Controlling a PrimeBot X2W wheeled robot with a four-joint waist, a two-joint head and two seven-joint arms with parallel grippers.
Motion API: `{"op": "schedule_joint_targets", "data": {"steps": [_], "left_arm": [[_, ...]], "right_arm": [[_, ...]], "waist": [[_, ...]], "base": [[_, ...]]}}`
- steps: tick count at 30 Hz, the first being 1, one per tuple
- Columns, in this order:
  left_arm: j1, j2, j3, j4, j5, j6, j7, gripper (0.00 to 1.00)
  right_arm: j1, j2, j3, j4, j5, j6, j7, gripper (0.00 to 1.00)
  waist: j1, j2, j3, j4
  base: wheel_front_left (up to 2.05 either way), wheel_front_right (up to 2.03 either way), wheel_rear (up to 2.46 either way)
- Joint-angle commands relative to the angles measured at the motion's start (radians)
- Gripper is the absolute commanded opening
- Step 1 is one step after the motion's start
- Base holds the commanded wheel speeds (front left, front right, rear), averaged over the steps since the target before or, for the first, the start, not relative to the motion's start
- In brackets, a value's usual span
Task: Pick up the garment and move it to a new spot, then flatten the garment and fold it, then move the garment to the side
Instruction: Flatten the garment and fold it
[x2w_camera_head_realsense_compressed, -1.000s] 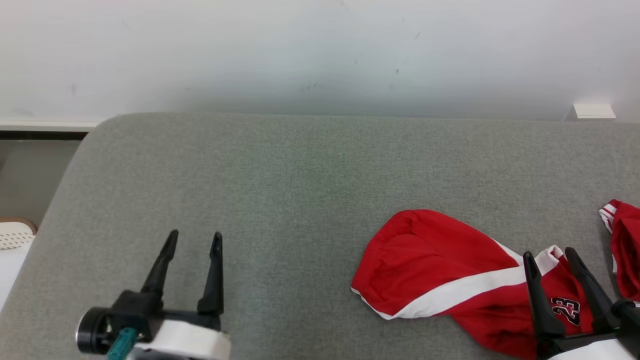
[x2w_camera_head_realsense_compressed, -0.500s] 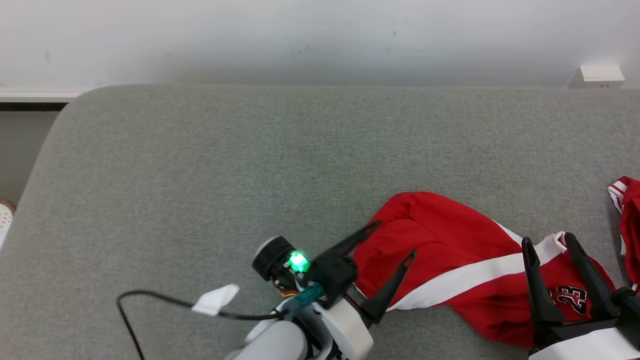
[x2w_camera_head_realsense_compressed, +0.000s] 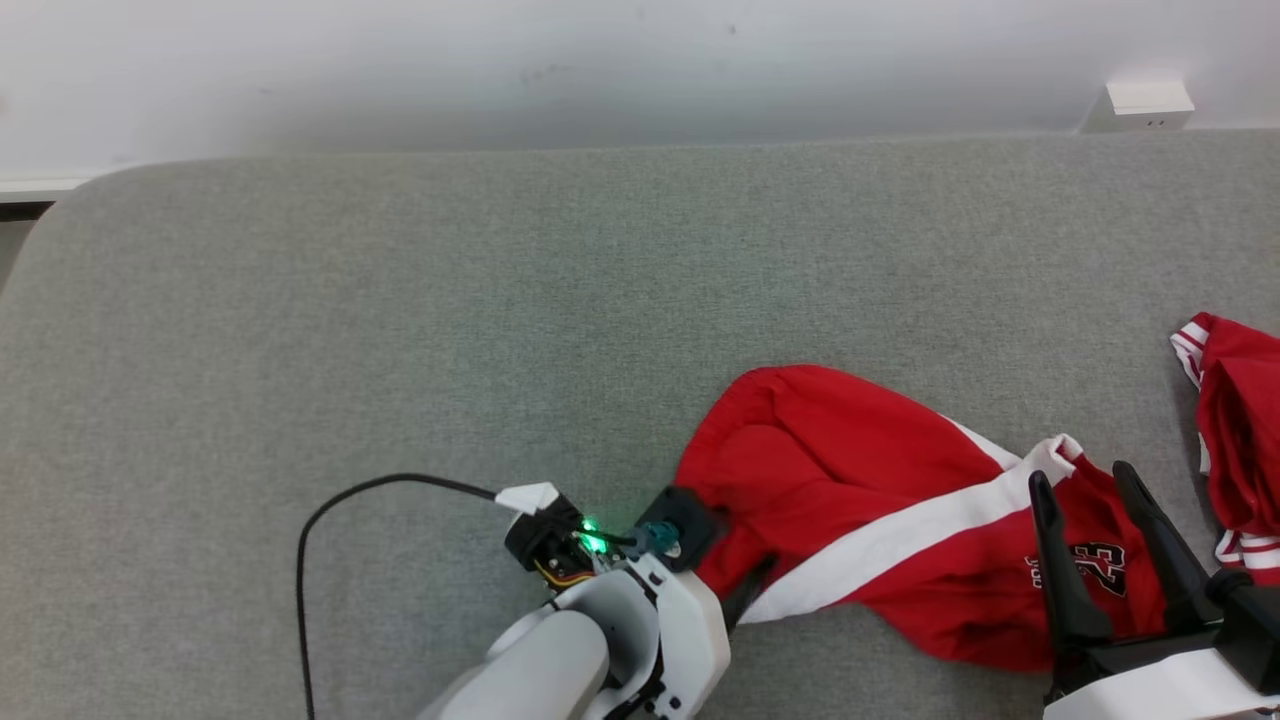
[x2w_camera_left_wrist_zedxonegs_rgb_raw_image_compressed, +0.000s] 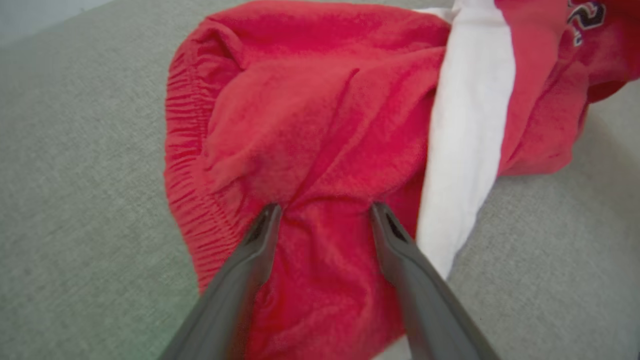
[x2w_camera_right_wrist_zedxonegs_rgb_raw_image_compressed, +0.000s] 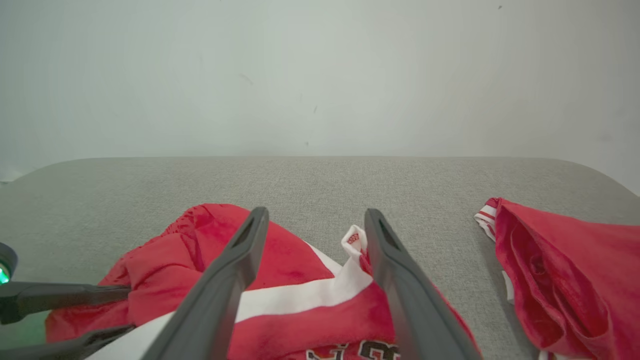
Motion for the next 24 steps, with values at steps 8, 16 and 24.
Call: {"op": "schedule_joint_targets", "data": {"steps": [8, 16, 24], "left_arm": [[-0.032, -0.003, 0.019, 0.004, -0.054, -0.001, -0.044, 0.00], [0.043, 0.058, 0.066, -0.110, -0.104, 0.035, -0.025, 0.00], [0.187, 0.171, 0.127, -0.328, -0.143, 0.127, 0.040, 0.00]], "right_arm": [[-0.001, 0.002, -0.004, 0.016, 0.006, -0.003, -0.015, 1.00], [0.010, 0.002, -0.009, 0.018, 0.002, -0.003, -0.011, 1.00], [0.024, 0.002, -0.012, 0.010, -0.002, -0.003, -0.005, 1.00]], "waist": [[0.0000, 0.0000, -0.006, -0.012], [0.0000, 0.0000, -0.029, 0.006], [0.0000, 0.0000, -0.046, 0.047]], "base": [[0.00, 0.00, 0.00], [0.00, 0.00, 0.00], [0.00, 0.00, 0.00]]}}
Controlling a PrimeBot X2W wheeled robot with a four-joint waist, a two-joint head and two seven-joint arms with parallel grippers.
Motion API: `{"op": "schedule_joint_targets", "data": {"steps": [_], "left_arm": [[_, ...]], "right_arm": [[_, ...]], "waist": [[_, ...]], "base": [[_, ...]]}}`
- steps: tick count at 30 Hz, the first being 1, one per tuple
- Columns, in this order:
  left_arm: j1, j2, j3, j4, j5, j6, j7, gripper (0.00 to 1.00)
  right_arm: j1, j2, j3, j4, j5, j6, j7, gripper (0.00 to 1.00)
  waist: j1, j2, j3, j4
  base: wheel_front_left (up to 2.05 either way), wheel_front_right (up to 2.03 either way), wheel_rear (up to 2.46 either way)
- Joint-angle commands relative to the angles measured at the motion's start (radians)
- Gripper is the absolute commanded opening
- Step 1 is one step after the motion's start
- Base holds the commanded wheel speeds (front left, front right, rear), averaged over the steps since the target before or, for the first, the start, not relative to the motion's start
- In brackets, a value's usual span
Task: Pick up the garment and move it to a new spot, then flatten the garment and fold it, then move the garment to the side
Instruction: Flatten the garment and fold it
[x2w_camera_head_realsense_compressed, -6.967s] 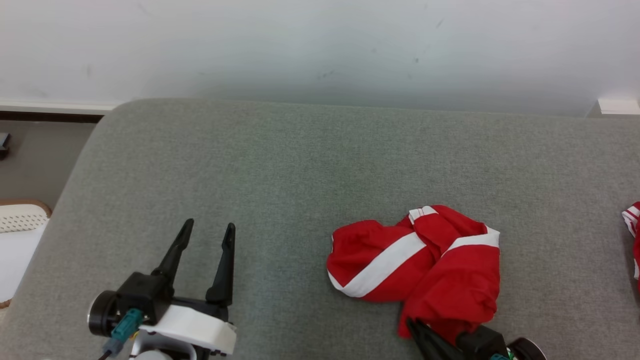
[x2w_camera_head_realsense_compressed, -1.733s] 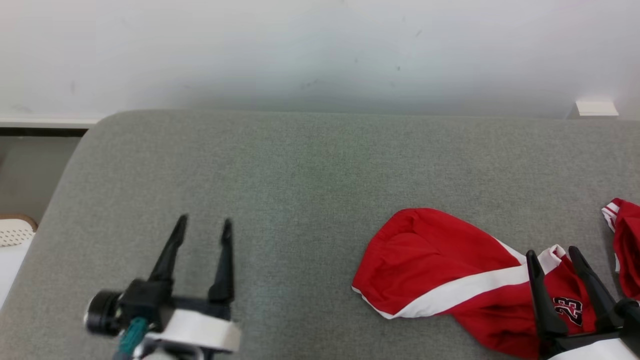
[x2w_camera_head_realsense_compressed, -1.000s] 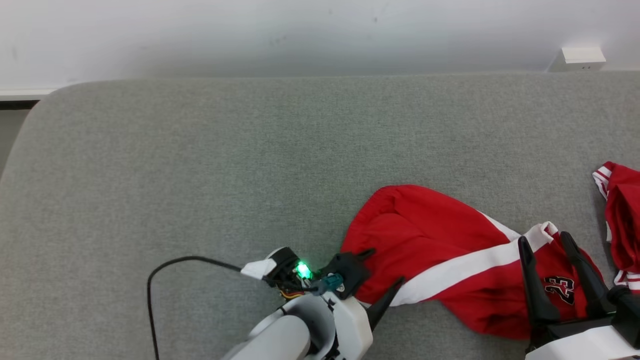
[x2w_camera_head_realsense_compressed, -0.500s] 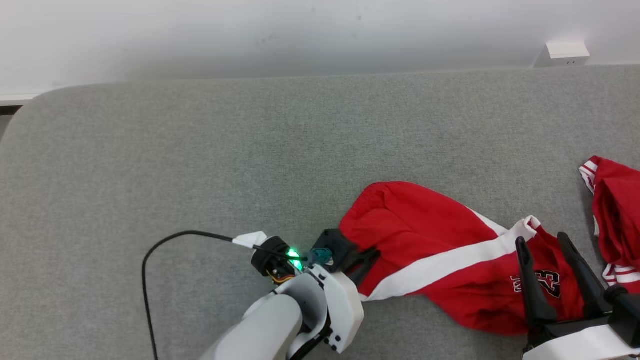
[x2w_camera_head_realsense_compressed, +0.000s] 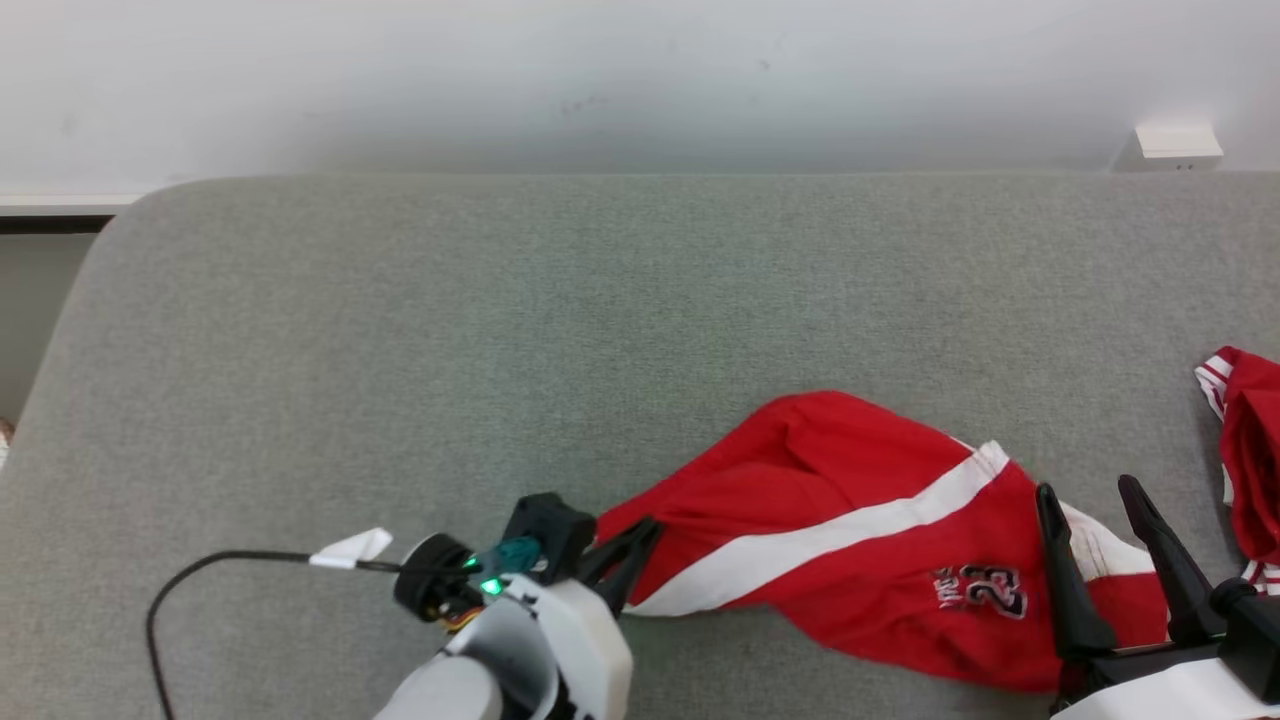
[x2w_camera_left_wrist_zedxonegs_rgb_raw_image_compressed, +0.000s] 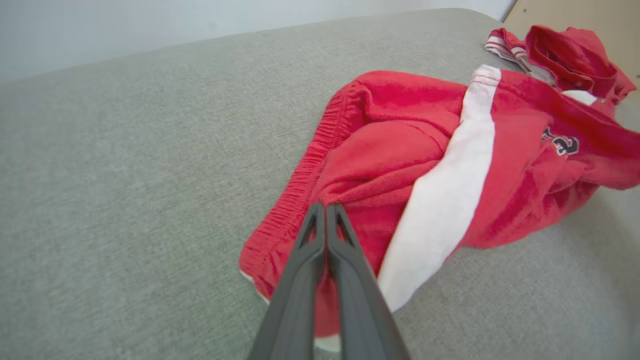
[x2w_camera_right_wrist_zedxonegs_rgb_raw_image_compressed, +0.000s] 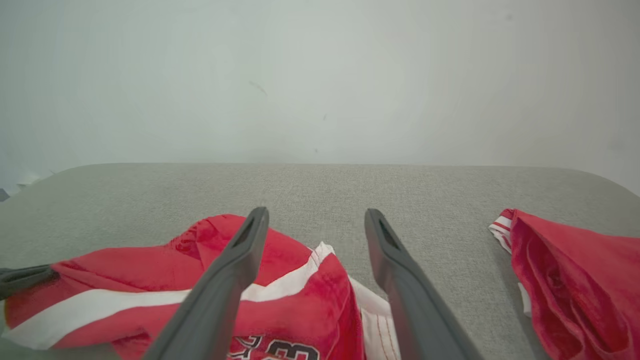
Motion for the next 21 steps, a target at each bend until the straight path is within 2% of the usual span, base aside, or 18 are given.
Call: {"op": "schedule_joint_targets", "data": {"steps": [1, 11, 16, 21], "left_arm": [[0.028, 0.023, 0.012, -0.029, -0.008, 0.014, 0.010, 0.00], [0.152, 0.151, 0.103, -0.291, -0.041, 0.126, 0.092, 0.00], [0.117, 0.144, 0.108, -0.322, -0.082, 0.114, 0.149, 0.00], [0.036, 0.099, 0.099, -0.220, -0.128, 0.074, 0.196, 0.00]], "right_arm": [[0.009, 0.001, 0.000, -0.005, -0.004, -0.003, 0.001, 1.00], [0.016, 0.001, -0.004, -0.015, -0.004, -0.003, 0.010, 1.00], [0.001, 0.001, 0.008, -0.023, -0.004, -0.003, 0.017, 1.00], [-0.013, 0.001, 0.016, -0.018, 0.003, -0.003, 0.017, 1.00]], "waist": [[0.0000, 0.0000, -0.005, 0.008], [0.0000, 0.0000, -0.016, 0.032], [0.0000, 0.0000, -0.008, 0.016], [0.0000, 0.0000, 0.012, -0.024]], "base": [[0.00, 0.00, 0.00], [0.00, 0.00, 0.00], [0.00, 0.00, 0.00], [0.00, 0.00, 0.00]]}}
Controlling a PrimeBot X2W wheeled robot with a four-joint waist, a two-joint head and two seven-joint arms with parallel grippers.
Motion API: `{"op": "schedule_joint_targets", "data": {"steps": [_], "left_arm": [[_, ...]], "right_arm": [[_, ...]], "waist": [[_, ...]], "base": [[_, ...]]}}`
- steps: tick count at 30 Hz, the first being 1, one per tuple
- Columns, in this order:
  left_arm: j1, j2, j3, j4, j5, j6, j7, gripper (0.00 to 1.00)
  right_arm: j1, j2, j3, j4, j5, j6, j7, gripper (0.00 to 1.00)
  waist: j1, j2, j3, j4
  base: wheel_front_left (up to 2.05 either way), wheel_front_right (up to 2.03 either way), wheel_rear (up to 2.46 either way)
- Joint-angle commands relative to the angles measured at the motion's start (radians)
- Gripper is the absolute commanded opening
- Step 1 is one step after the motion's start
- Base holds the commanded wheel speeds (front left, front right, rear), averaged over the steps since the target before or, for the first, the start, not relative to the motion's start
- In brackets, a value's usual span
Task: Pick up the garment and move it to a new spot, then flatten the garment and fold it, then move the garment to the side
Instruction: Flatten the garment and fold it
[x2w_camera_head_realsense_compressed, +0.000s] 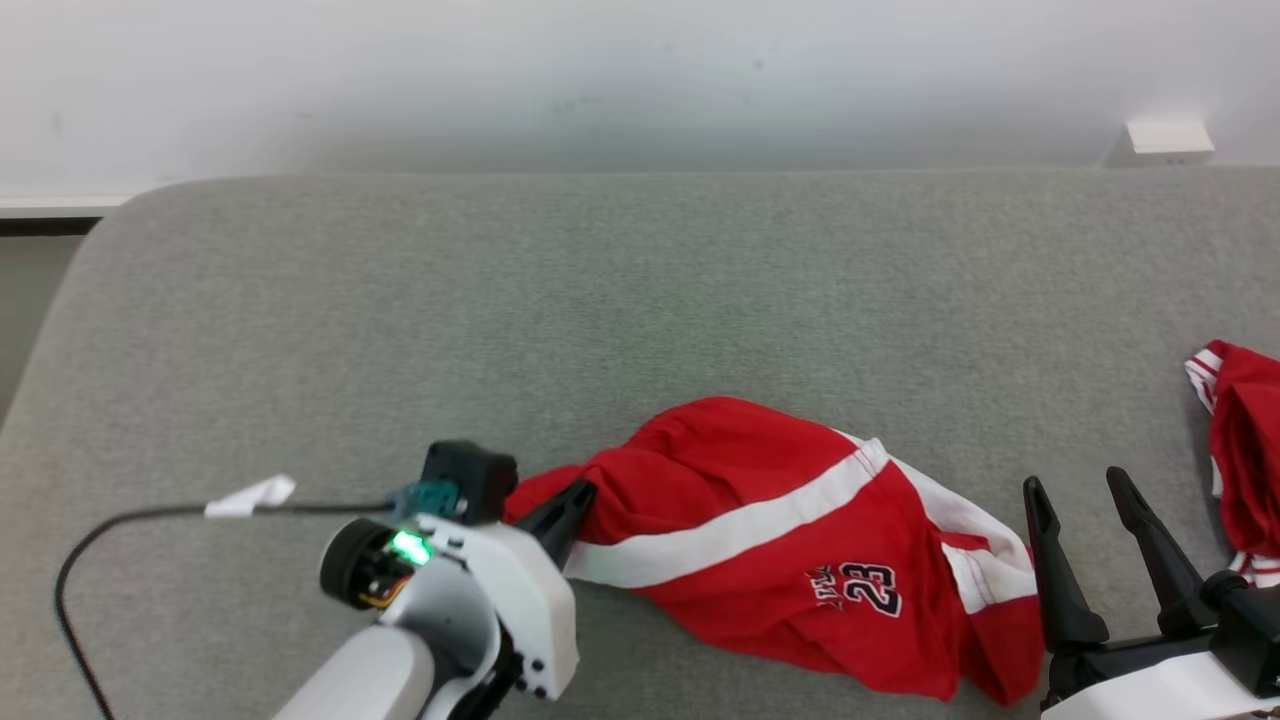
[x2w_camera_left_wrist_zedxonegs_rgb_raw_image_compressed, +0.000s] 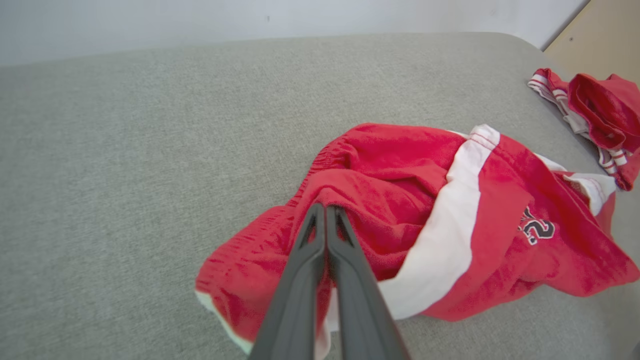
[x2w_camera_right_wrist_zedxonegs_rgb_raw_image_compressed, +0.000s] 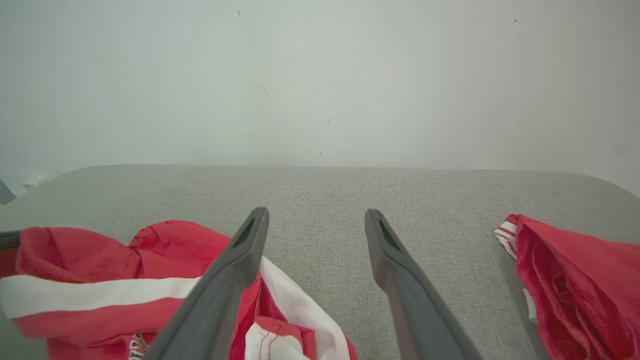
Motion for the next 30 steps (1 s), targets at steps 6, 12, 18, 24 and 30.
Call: {"op": "schedule_joint_targets", "data": {"steps": [6, 12, 18, 24, 30], "left_arm": [[-0.104, -0.060, 0.003, 0.172, -0.060, -0.044, 0.039, 0.00], [-0.192, -0.111, 0.015, 0.338, -0.086, -0.078, -0.002, 0.00], [-0.234, -0.139, 0.014, 0.430, -0.073, -0.106, -0.085, 1.00], [-0.201, -0.142, 0.024, 0.407, -0.059, -0.109, -0.214, 1.00], [-0.128, -0.111, 0.062, 0.281, -0.046, -0.071, -0.333, 1.00]], "right_arm": [[-0.018, 0.000, 0.004, 0.007, 0.009, -0.003, -0.006, 1.00], [-0.023, 0.000, 0.003, 0.016, 0.021, -0.003, -0.017, 1.00], [-0.024, 0.000, 0.000, 0.025, 0.023, -0.003, -0.021, 1.00], [-0.024, 0.000, 0.001, 0.020, 0.014, -0.003, -0.022, 1.00], [-0.013, 0.000, -0.006, 0.008, 0.001, -0.003, -0.010, 1.00]], "waist": [[0.0000, 0.0000, 0.032, -0.054], [0.0000, 0.0000, 0.049, -0.084], [0.0000, 0.0000, 0.054, -0.082], [0.0000, 0.0000, 0.037, -0.061], [0.0000, 0.0000, 0.007, -0.023]], "base": [[0.00, 0.00, 0.00], [0.00, 0.00, 0.00], [0.00, 0.00, 0.00], [0.00, 0.00, 0.00], [0.00, 0.00, 0.00]]}}
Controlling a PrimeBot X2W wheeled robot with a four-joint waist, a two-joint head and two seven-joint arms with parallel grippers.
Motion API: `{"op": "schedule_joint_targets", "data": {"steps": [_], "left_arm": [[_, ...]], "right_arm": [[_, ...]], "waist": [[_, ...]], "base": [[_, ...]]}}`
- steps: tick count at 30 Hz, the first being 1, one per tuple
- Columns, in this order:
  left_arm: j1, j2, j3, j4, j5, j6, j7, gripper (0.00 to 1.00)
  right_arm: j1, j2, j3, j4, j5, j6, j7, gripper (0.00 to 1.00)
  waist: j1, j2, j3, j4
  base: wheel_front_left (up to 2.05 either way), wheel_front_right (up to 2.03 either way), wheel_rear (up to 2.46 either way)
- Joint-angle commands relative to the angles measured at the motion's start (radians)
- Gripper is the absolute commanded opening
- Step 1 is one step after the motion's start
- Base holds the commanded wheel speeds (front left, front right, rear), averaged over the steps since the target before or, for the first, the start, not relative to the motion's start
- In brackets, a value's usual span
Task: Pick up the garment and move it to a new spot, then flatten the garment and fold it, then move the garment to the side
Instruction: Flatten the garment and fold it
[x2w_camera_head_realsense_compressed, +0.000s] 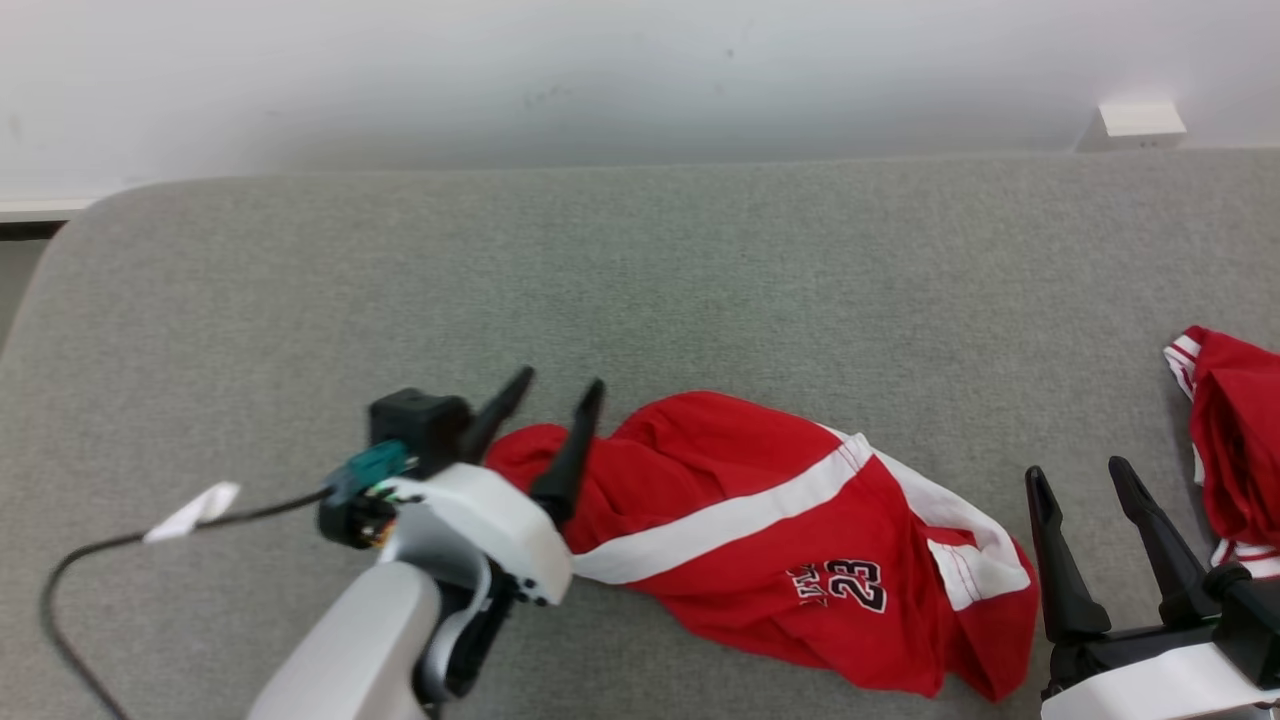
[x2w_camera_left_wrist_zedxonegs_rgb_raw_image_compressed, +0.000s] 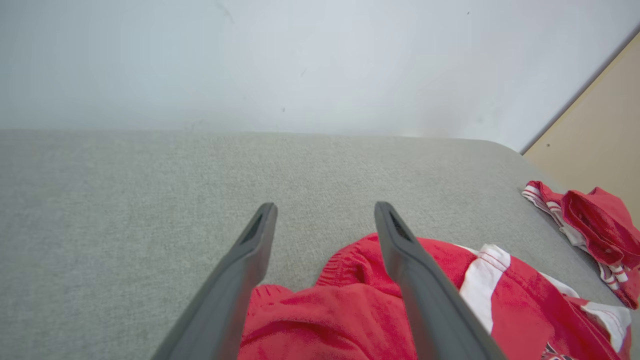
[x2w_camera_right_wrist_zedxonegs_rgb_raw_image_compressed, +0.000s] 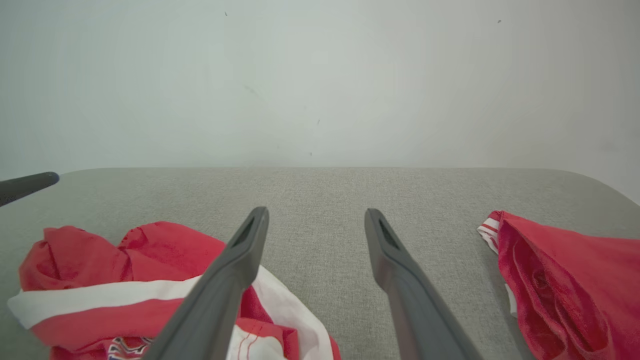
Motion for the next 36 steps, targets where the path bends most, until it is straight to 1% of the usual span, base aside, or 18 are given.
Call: {"op": "schedule_joint_targets", "data": {"steps": [1, 6, 9, 12, 15, 19, 22, 36], "left_arm": [[0.016, 0.020, 0.011, -0.018, 0.023, 0.014, -0.026, 1.00], [0.110, 0.076, 0.070, -0.127, 0.095, 0.129, -0.162, 1.00], [0.181, 0.108, 0.117, -0.170, 0.111, 0.188, -0.201, 1.00], [0.251, 0.132, 0.159, -0.209, 0.126, 0.233, -0.218, 1.00], [0.316, 0.151, 0.186, -0.244, 0.137, 0.261, -0.225, 1.00], [0.380, 0.161, 0.189, -0.284, 0.147, 0.273, -0.229, 1.00], [0.402, 0.162, 0.186, -0.294, 0.140, 0.273, -0.228, 1.00], [0.405, 0.168, 0.180, -0.295, 0.117, 0.269, -0.216, 1.00]], "right_arm": [[0.005, 0.000, -0.002, -0.008, -0.006, -0.003, -0.002, 1.00], [0.012, 0.000, -0.011, -0.028, -0.019, -0.003, 0.005, 1.00], [0.016, 0.000, -0.015, -0.041, -0.026, -0.003, 0.013, 1.00], [0.026, 0.000, -0.020, -0.048, -0.026, -0.003, 0.020, 1.00], [0.042, 0.000, -0.025, -0.050, -0.028, -0.003, 0.024, 1.00], [0.060, 0.000, -0.029, -0.052, -0.026, -0.003, 0.032, 1.00], [0.066, 0.000, -0.030, -0.051, -0.020, -0.003, 0.033, 1.00], [0.074, 0.000, -0.025, -0.063, -0.016, -0.003, 0.043, 1.00]], "waist": [[0.0000, 0.0000, -0.011, 0.013], [0.0000, 0.0000, -0.034, 0.037], [0.0000, 0.0000, -0.048, 0.045], [0.0000, 0.0000, -0.063, 0.052], [0.0000, 0.0000, -0.080, 0.057], [0.0000, 0.0000, -0.097, 0.061], [0.0000, 0.0000, -0.104, 0.062], [0.0000, 0.0000, -0.107, 0.059]], "base": [[0.00, 0.00, 0.00], [0.00, 0.00, 0.00], [0.00, 0.00, 0.00], [0.00, 0.00, 0.00], [0.00, 0.00, 0.00], [0.00, 0.00, 0.00], [0.00, 0.00, 0.00], [0.00, 0.00, 0.00]]}}
